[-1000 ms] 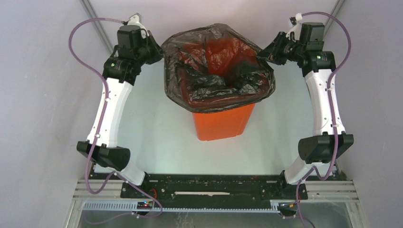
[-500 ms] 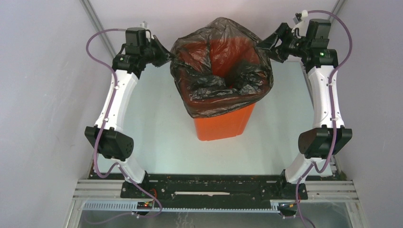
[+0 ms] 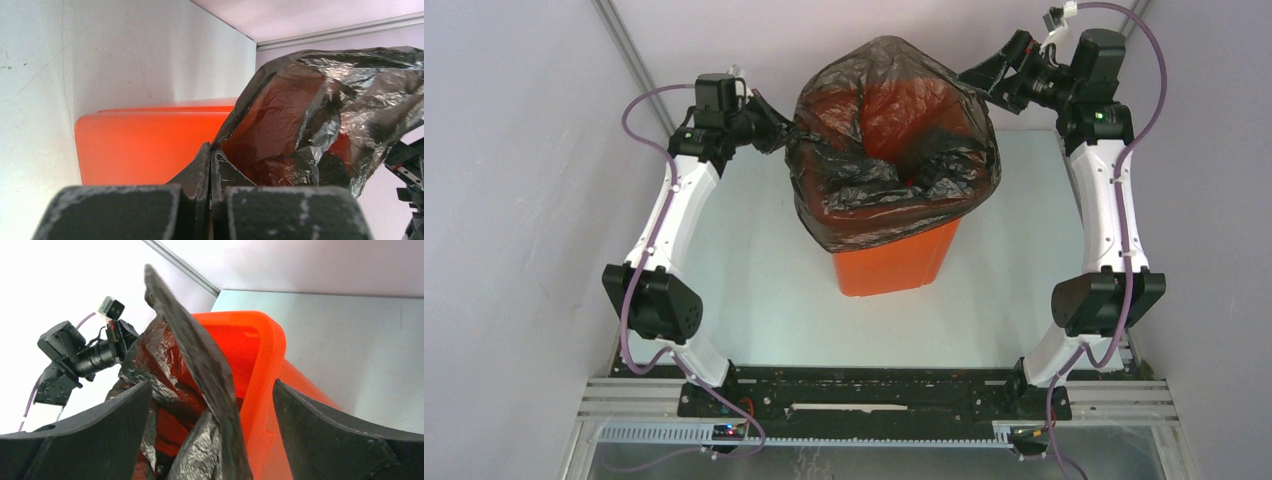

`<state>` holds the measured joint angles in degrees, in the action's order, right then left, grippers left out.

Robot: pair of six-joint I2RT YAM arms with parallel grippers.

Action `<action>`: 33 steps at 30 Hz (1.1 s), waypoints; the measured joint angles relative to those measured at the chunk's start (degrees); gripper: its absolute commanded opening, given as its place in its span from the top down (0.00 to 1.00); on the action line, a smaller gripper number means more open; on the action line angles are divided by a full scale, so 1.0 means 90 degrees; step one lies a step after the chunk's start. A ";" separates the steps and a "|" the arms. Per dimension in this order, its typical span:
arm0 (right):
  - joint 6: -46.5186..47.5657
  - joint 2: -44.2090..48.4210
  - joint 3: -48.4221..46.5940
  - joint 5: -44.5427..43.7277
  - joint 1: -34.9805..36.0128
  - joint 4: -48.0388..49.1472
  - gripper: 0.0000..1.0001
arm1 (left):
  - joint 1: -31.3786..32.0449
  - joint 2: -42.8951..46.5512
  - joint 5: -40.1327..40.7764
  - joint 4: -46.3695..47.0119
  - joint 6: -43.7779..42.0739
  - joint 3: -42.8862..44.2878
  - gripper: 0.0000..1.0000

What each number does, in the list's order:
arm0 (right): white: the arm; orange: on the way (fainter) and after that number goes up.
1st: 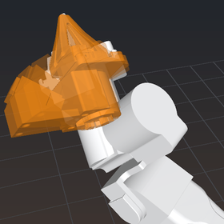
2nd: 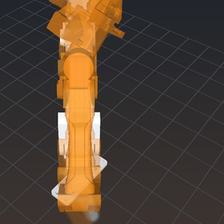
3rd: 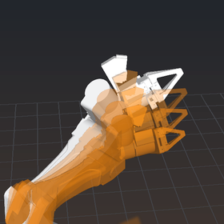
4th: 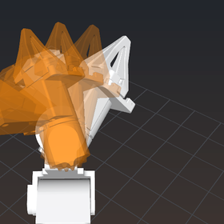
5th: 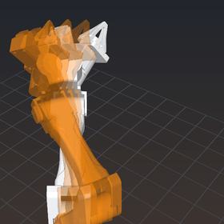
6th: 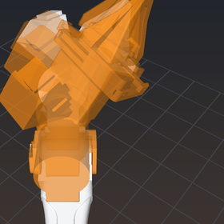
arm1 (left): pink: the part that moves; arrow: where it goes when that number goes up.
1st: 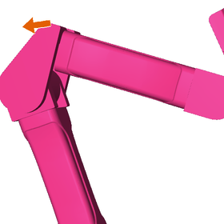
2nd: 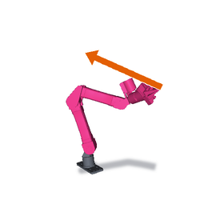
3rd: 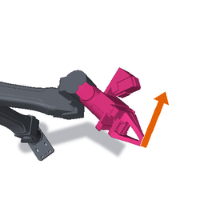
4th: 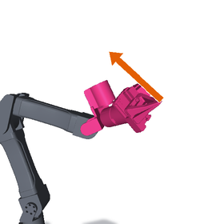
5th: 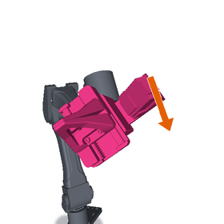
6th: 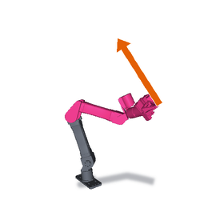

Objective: Put the trash bags into the trash bin

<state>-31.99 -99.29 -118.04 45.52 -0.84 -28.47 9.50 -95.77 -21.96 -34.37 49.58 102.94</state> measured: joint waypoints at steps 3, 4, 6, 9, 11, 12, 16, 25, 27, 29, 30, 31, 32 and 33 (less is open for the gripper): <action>0.0321 -0.0270 -0.0449 -0.0104 0.0257 -0.0046 0.00 | -0.0002 0.0017 -0.0075 0.0117 0.0056 0.0000 1.00; 0.0498 -0.0396 -0.0680 -0.0177 0.0384 -0.0151 0.00 | -0.0002 0.0017 -0.0092 0.0141 0.0078 0.0000 1.00; 0.0823 -0.0644 -0.1137 -0.0325 0.0583 -0.0342 0.00 | -0.0002 0.0017 -0.0126 0.0187 0.0163 0.0000 1.00; 0.1163 -0.0821 -0.1486 -0.0580 0.0801 -0.0512 0.04 | -0.0002 0.0017 -0.0155 0.0274 0.0214 0.0000 1.00; 0.1316 -0.0852 -0.1540 -0.0792 0.0860 -0.0602 0.13 | -0.0005 0.0017 -0.0163 0.0291 0.0231 0.0000 1.00; 0.1372 -0.0867 -0.1564 -0.0891 0.0865 -0.0646 0.17 | -0.0007 0.0017 -0.0180 0.0291 0.0231 0.0000 1.00; 0.1396 -0.1066 -0.1780 -0.1212 0.0838 -0.0775 0.41 | -0.0029 0.0017 -0.0236 0.0291 0.0277 0.0000 1.00; 0.0775 -0.1421 -0.1819 -0.1542 0.0680 -0.0736 0.79 | -0.0036 0.0017 -0.0253 0.0299 0.0282 0.0000 1.00; 0.0493 -0.1513 -0.1819 -0.1447 0.0617 -0.0627 0.79 | -0.0036 0.0017 -0.0253 0.0304 0.0282 0.0000 1.00; 0.0311 -0.1620 -0.1819 -0.1372 0.0542 -0.0549 0.79 | -0.0036 0.0017 -0.0250 0.0321 0.0279 0.0000 1.00; 0.0221 -0.1681 -0.1819 -0.1350 0.0505 -0.0525 0.80 | -0.0041 0.0017 -0.0250 0.0338 0.0279 0.0000 1.00; 0.0168 -0.1751 -0.1819 -0.1336 0.0471 -0.0510 0.81 | -0.0044 0.0017 -0.0253 0.0347 0.0279 0.0000 1.00; 0.0102 -0.1817 -0.1819 -0.1331 0.0444 -0.0495 0.82 | -0.0049 0.0015 -0.0253 0.0357 0.0279 0.0000 1.00; 0.0015 -0.1902 -0.1817 -0.1314 0.0406 -0.0486 0.82 | -0.0058 0.0010 -0.0257 0.0369 0.0282 0.0000 1.00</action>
<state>-31.86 -116.40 -134.39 33.69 2.81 -32.84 8.97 -95.68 -24.27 -31.05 52.12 102.94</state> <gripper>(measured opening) 0.199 0.005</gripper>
